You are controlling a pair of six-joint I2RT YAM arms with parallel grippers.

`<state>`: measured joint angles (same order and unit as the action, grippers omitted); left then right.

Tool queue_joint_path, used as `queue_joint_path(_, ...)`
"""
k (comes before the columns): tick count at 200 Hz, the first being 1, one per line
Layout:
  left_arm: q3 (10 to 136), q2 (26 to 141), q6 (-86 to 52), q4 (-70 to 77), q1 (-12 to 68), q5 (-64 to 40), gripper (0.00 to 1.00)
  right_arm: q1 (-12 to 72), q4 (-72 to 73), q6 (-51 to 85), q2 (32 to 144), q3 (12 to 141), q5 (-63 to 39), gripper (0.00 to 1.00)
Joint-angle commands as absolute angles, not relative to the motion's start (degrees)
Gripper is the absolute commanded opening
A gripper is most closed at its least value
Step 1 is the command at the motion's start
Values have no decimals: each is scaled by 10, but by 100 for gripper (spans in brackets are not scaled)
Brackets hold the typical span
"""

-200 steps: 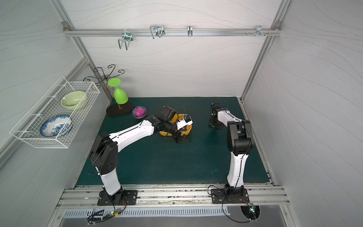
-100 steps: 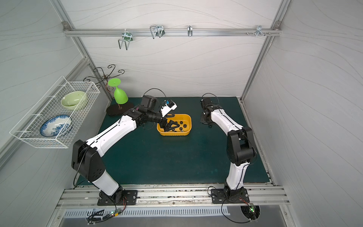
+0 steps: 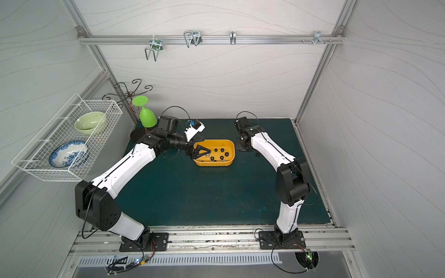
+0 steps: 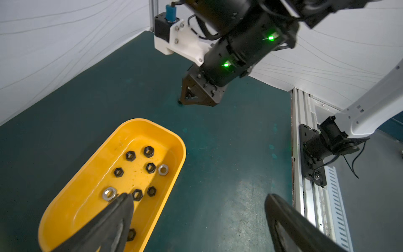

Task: Put the nuts on the desktop into the storage box
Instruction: Place the nut in the storage box.

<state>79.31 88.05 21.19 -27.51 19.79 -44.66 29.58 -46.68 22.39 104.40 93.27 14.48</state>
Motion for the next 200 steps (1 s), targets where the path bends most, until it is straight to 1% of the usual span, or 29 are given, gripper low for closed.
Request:
queue_joint_path(1,784,854,225,-270,169,-465,98,330,-488,220,1044,984,121,20)
queue_joint_path(51,794,829,221,-288,108,-467,98,392,-490,216,1096,1099,68,19)
queue_joint_path(97,784,808,219,-297,74,-465,98,418,-490,216,1151,1161,62,17)
queue_joint_path(111,770,805,206,-280,72,-441,98,423,-483,216,1165,1166,63,16)
queue_joint_path(128,762,810,155,-254,72,-400,98,425,-471,215,1181,1168,57,16)
queue_joint_path(169,746,818,170,-237,72,-365,98,425,-452,212,1231,1184,58,15)
queue_joint_path(200,727,836,156,-197,71,-329,98,426,-418,203,1270,1197,66,14)
